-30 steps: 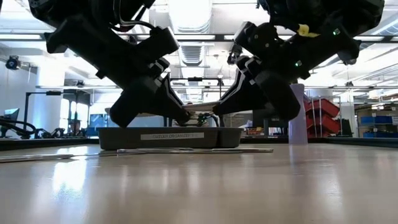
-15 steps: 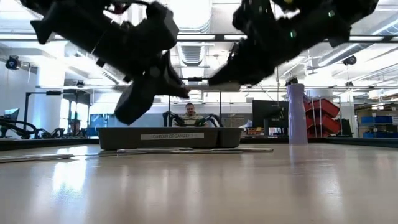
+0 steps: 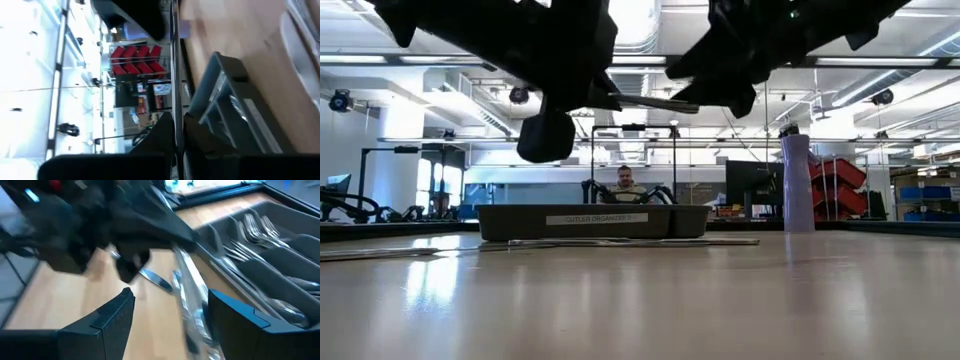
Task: Sort silverware
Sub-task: Put the knife into the right compartment of the silverware tray
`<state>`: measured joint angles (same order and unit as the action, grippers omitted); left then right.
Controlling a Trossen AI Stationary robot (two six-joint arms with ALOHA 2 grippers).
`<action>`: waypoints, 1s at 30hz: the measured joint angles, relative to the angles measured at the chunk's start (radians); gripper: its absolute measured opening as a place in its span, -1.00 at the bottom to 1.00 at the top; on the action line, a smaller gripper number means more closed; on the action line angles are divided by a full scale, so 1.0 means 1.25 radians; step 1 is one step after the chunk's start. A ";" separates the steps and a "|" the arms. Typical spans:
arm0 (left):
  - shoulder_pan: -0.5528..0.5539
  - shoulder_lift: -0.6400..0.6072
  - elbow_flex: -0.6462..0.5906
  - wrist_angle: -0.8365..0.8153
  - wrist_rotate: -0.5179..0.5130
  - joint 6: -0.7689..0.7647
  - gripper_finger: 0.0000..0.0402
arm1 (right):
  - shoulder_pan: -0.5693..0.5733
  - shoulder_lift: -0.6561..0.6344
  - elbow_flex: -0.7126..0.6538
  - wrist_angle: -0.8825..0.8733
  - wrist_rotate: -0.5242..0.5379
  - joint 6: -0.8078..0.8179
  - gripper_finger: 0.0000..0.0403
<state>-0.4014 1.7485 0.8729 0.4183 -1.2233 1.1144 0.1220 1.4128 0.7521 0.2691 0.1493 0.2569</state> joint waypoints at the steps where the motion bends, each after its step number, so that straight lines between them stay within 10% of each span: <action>1: -0.001 0.000 0.000 0.015 0.000 0.023 -0.99 | -0.004 0.000 0.000 -0.007 -0.001 -0.017 0.13; 20: -0.008 -0.002 0.000 0.115 0.026 0.111 -0.99 | -0.012 0.008 0.006 -0.003 0.006 -0.135 -0.09; 30: -0.010 -0.002 0.000 0.114 0.030 0.110 -0.99 | -0.010 0.009 0.008 -0.002 -0.001 -0.123 -0.70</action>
<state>-0.4141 1.7458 0.8734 0.5610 -1.1856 1.2522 0.1089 1.4246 0.7620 0.2668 0.1478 0.1032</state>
